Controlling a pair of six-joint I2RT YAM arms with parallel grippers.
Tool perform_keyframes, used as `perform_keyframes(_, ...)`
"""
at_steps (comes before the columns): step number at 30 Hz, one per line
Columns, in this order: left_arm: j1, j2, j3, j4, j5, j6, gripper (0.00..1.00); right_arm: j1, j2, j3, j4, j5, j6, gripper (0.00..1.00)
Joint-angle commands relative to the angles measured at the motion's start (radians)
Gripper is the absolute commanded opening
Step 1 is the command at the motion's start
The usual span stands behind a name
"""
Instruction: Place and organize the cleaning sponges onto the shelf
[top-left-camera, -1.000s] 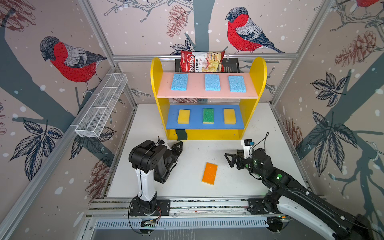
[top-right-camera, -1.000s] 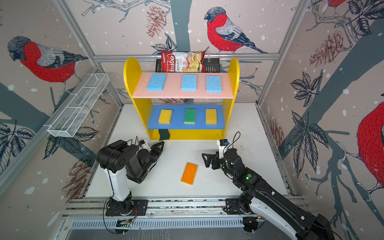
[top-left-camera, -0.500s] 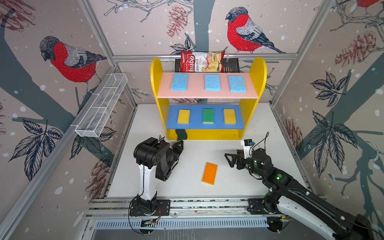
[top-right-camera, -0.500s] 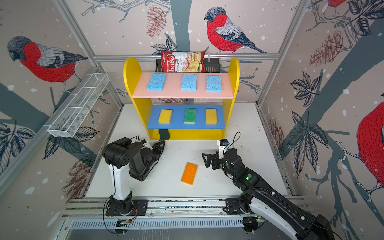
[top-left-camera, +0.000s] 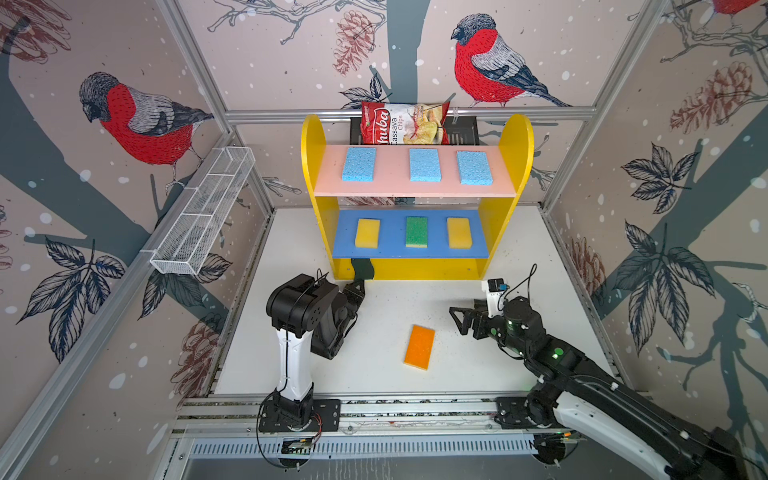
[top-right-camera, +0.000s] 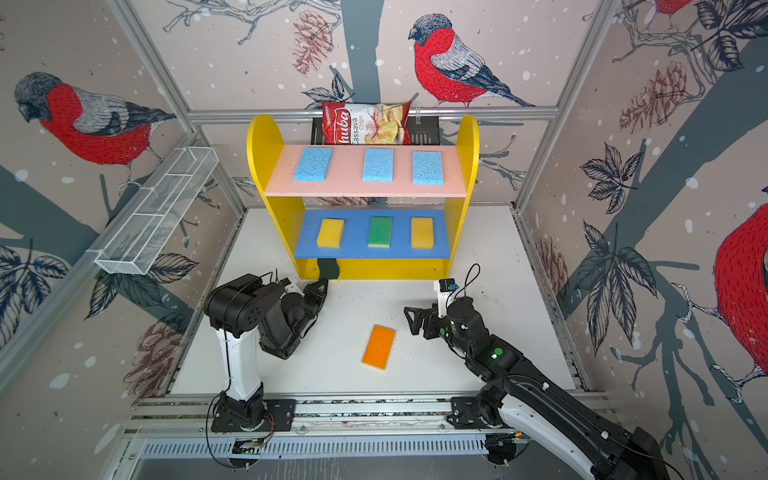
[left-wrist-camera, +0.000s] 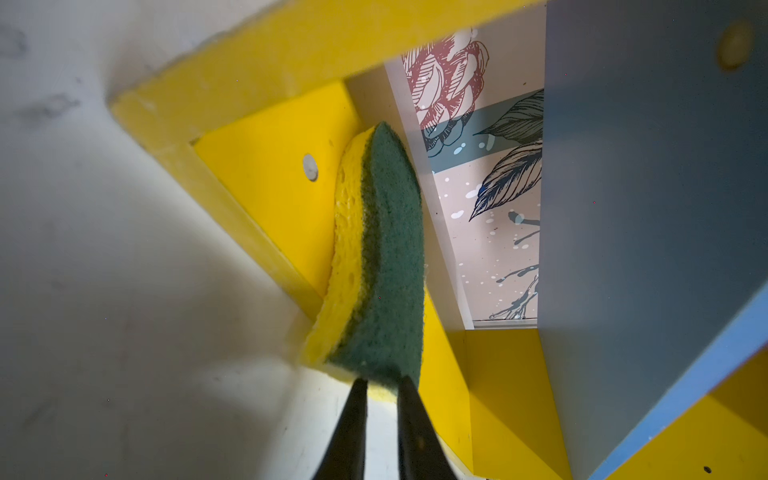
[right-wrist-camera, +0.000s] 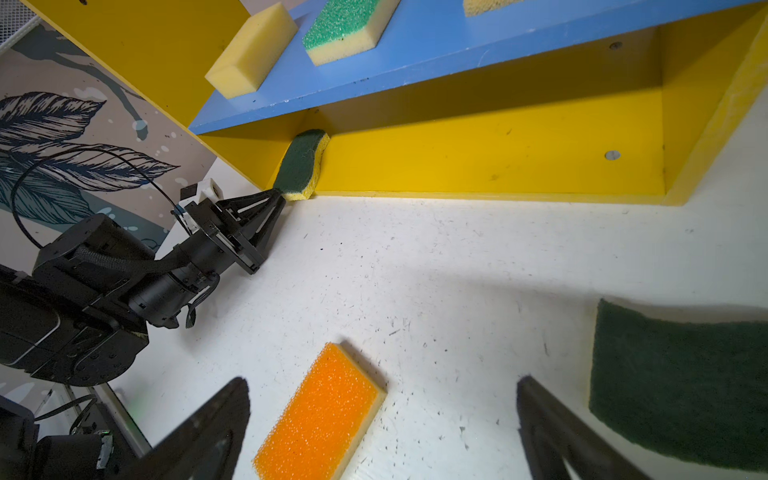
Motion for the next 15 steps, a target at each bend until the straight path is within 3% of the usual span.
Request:
perform_keyframes(1,0.006,-0.005,0.008,-0.032,-0.022,0.003,0.16,0.000,0.000,0.000,0.004,0.014,-0.009,0.99)
perform_keyframes(15,0.007,-0.021,0.085,-0.112,-0.027,0.028,0.16,0.000,0.003,-0.001,0.004,0.016,-0.008,1.00)
